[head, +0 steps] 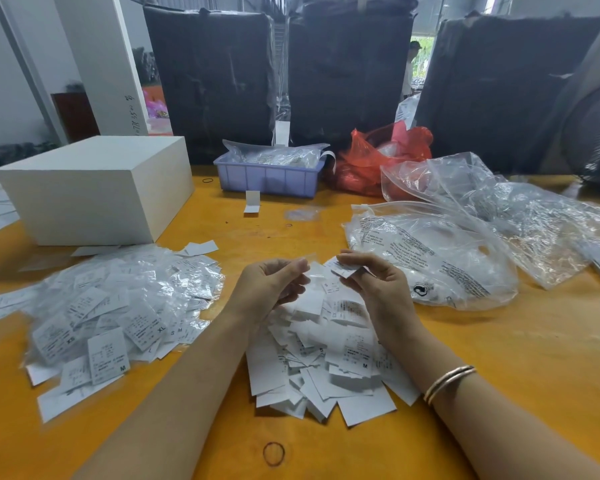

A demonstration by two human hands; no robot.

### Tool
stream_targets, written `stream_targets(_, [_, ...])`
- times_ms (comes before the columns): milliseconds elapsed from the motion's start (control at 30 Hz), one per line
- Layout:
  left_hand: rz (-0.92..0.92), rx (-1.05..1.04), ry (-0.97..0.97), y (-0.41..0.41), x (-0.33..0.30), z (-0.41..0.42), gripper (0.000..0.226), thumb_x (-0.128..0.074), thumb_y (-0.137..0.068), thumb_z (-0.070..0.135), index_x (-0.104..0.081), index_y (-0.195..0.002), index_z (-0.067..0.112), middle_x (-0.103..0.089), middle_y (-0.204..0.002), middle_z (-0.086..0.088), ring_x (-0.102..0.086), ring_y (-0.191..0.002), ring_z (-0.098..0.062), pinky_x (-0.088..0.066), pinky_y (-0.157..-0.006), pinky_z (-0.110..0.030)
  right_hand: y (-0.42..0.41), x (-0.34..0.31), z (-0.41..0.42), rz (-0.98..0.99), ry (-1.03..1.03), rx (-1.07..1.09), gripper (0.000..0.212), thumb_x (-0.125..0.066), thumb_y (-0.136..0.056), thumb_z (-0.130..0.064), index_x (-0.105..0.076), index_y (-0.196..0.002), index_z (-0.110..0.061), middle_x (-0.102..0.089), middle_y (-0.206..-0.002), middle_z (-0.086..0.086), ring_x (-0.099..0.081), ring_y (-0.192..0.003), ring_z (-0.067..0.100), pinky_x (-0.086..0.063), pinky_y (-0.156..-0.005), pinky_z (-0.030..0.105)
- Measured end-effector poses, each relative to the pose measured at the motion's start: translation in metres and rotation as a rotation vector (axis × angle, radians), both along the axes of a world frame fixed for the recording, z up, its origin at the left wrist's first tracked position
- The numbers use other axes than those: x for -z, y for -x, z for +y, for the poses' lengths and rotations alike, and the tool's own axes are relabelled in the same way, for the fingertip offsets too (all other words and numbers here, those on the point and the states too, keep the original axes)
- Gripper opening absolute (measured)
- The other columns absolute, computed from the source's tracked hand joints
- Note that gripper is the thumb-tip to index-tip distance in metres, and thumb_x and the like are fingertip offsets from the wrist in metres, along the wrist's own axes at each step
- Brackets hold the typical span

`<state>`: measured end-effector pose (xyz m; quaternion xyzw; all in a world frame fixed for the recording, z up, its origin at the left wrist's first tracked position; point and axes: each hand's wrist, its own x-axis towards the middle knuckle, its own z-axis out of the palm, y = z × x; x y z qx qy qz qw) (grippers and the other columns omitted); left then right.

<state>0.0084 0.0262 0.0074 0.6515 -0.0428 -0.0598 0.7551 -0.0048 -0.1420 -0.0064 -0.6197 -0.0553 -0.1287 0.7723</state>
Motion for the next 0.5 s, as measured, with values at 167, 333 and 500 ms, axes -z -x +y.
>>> stream_targets(167, [0.028, -0.008, 0.030, -0.0005, -0.0009, -0.0004, 0.013, -0.069, -0.081, 0.021, -0.068, -0.084, 0.009, -0.071, -0.070, -0.001, -0.064, -0.059, -0.008, -0.052, -0.057, -0.017, 0.0031, -0.0006, 0.0004, 0.045, -0.024, -0.099, 0.037, -0.045, -0.089, 0.005, -0.074, -0.088, -0.018, -0.073, -0.094, 0.000, -0.066, -0.088, 0.016, -0.051, -0.076, 0.021])
stream_targets(333, [0.029, -0.009, 0.042, -0.0009, -0.0004, -0.0004, 0.010, -0.070, -0.081, 0.015, -0.068, -0.088, 0.009, -0.073, -0.075, -0.003, -0.067, -0.064, -0.009, -0.051, -0.057, -0.017, 0.0023, -0.0015, 0.0038, 0.049, -0.149, -0.048, 0.026, -0.053, -0.090, -0.004, -0.072, -0.097, -0.020, -0.072, -0.092, -0.004, -0.062, -0.086, 0.010, -0.047, -0.072, 0.018])
stream_targets(500, [-0.006, 0.030, 0.041, -0.0001, 0.0006, 0.0000, 0.011, -0.070, -0.079, 0.010, -0.068, -0.089, 0.009, -0.073, -0.078, -0.005, -0.067, -0.067, -0.009, -0.053, -0.060, -0.017, 0.0000, 0.0002, 0.0054, 0.036, -0.212, 0.015, 0.045, -0.059, -0.085, 0.004, -0.057, -0.118, -0.026, -0.066, -0.088, 0.004, -0.067, -0.086, 0.015, -0.052, -0.071, 0.020])
